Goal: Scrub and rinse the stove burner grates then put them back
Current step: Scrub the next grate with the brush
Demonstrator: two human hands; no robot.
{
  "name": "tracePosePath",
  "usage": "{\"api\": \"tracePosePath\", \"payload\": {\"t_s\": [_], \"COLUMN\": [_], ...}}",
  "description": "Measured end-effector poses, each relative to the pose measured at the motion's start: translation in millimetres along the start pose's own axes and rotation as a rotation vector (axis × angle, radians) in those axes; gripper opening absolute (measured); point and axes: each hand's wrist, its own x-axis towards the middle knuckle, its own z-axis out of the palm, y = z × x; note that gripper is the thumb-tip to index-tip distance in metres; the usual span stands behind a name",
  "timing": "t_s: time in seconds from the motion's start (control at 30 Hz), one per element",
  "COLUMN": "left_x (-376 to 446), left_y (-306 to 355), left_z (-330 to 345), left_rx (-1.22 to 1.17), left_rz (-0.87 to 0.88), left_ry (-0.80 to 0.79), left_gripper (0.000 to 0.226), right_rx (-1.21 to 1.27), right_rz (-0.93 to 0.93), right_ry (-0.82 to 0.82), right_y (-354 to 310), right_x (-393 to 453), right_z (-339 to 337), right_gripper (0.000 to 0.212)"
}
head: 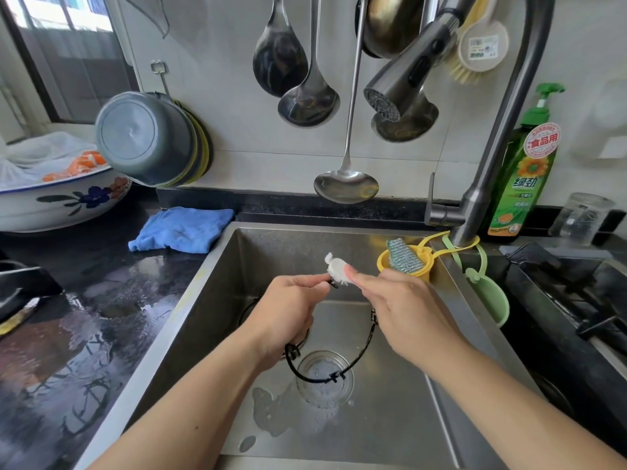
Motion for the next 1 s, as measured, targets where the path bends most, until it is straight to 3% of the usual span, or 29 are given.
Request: {"api": "tracePosePath", "payload": {"t_s": [0.73, 0.9, 1.0], "left_x": [1.5, -1.7, -4.1], "left_y": [-4.7, -6.1, 0.0], "left_z": [1.5, 11.5, 11.2], "left_rx": [0.143, 0.190, 0.144], "left_rz": [0.037, 0.010, 0.034], "left_ry": [0.070, 0.015, 0.089], "left_gripper": [0.025, 0.028, 0.026], "right_rx": [0.018, -0.005, -0.018], "right_rz": [0.070, 0.096, 0.114], "right_ry": [-0.011, 0.004, -0.009], "right_y": [-6.3, -6.6, -6.9], "right_x": [-6.3, 3.5, 2.0], "right_z": [6.9, 10.6, 10.2], "right_gripper": [0.049, 0.050, 0.052]}}
